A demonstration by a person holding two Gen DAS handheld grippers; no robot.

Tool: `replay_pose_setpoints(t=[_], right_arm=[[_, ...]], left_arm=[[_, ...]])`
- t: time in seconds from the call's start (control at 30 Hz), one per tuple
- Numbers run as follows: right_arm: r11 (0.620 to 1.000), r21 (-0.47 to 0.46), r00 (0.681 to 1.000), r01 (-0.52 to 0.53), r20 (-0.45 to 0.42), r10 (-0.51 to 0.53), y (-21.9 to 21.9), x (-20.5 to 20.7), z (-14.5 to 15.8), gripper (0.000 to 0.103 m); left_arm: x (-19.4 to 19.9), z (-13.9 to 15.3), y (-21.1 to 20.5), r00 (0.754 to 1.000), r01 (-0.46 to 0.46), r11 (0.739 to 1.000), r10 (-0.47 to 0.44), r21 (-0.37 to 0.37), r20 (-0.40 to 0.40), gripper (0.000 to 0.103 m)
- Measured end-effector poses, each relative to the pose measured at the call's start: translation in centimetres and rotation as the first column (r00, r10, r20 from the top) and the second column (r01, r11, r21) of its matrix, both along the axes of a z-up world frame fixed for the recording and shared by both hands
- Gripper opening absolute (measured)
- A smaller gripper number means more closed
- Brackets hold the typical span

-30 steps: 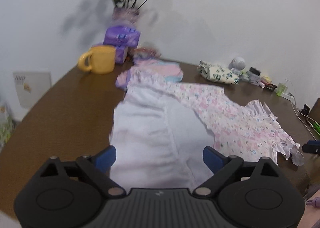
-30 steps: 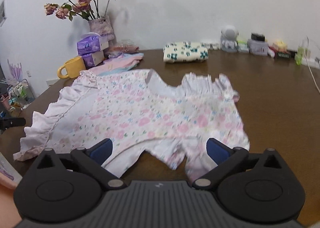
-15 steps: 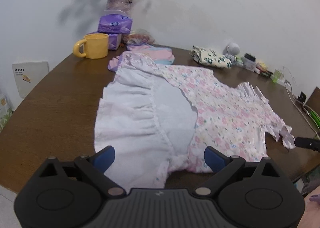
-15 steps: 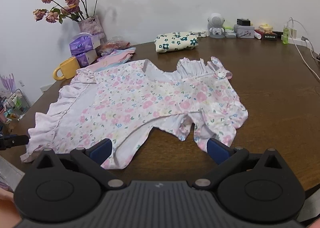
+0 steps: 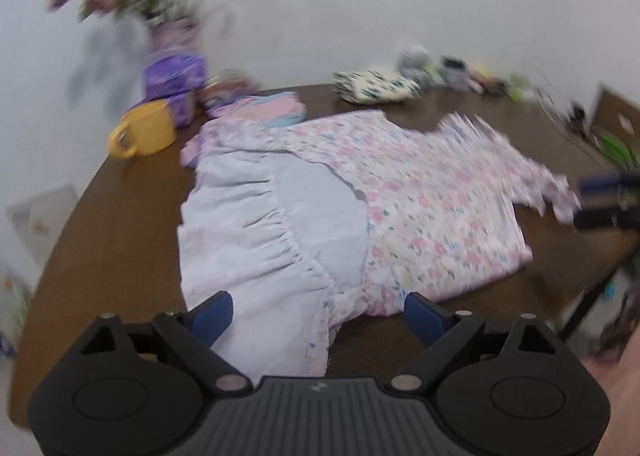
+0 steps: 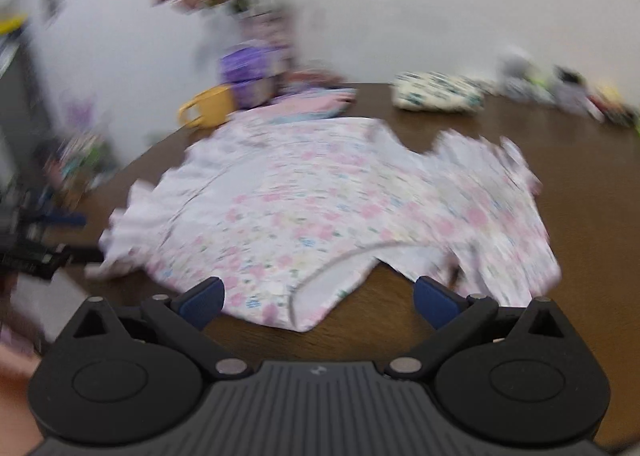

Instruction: Fold clothes

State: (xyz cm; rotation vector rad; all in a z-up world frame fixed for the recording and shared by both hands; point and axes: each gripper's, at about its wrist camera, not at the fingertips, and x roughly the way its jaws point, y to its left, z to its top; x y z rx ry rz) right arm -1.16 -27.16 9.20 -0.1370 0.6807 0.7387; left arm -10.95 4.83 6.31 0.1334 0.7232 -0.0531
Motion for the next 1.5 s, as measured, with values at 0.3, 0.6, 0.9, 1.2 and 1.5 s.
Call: replay_pose_setpoints(t=[0.3, 0.6, 0.9, 1.2, 1.5], right_arm=[[0.856, -0.366, 0.916, -0.365, 0.025, 0.401, 6.5, -0.3, -0.5, 0.071], [0.768, -0.458, 0.863, -0.447, 0.004, 0.505, 8.0, 0.1, -1.7, 0.045], [0.745, -0.463, 0.854, -0.480, -0.051, 0.518, 9.3, 0.8, -3.2, 0.025], [0.743, -0.472, 0.854, -0.475, -0.042, 0.519, 9.4, 0.8, -2.9, 0.025], [0.665, -0.535, 0.812, -0.521, -0.069, 0.580, 9.6, 0.1, -2.9, 0.026]], left_arm=[[-0.6, -1.1, -1.3, 0.978, 0.202, 0.960, -0.187, 0.191, -0.095, 0.034], [-0.6, -2.5, -0.6, 0.972, 0.211, 0.956, -0.182, 0.206, -0.148, 0.030], [1.6, -2.4, 1.9, 0.983, 0.154, 0.971, -0.132, 0.183, -0.130, 0.003], [2.1, -1.9, 3.6, 0.996, 0.044, 0.986, -0.030, 0.164, -0.083, 0.031], [-0.2, -0.8, 0.6, 0.962, 0.269, 0.953, -0.259, 0.141, -0.084, 0.021]])
